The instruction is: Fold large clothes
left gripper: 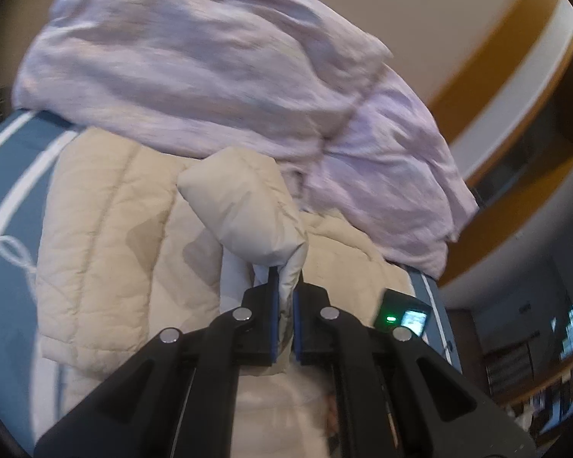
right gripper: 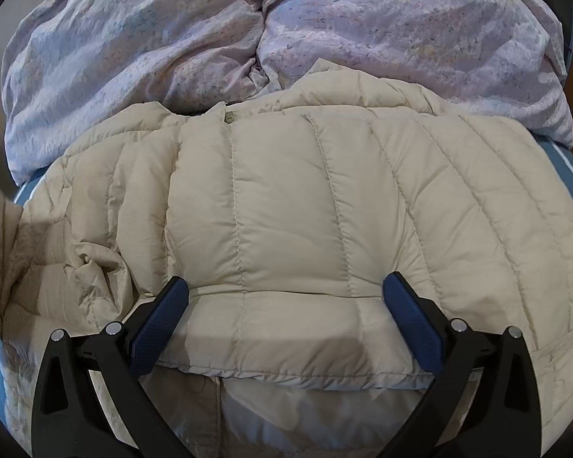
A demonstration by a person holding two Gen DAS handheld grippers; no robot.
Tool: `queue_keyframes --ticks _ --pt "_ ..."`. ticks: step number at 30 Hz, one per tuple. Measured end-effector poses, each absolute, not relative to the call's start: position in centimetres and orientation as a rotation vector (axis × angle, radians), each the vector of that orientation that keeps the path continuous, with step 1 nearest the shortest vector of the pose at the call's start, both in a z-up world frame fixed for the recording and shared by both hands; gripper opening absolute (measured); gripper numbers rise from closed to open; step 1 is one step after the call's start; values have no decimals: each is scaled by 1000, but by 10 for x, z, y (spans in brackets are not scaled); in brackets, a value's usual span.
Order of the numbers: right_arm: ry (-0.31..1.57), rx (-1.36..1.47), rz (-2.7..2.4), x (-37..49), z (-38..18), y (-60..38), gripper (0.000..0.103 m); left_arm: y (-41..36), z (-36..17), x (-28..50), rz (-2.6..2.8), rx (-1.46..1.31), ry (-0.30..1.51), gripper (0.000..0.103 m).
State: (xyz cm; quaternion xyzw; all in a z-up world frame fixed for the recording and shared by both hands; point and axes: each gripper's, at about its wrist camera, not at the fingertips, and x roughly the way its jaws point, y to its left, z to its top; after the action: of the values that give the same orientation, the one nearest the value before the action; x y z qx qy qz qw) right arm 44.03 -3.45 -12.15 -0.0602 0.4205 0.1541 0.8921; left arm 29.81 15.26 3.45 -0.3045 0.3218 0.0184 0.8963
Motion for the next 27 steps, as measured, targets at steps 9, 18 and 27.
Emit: queue_keyframes --ticks 9,18,27 --pt "751 -225 271 424 -88 -62 102 100 -6 346 -71 -651 783 6" --pt "707 -172 228 421 -75 -112 90 72 -16 352 -132 -628 822 61" --pt "725 23 415 409 -56 -110 48 126 -9 310 139 -475 783 75"
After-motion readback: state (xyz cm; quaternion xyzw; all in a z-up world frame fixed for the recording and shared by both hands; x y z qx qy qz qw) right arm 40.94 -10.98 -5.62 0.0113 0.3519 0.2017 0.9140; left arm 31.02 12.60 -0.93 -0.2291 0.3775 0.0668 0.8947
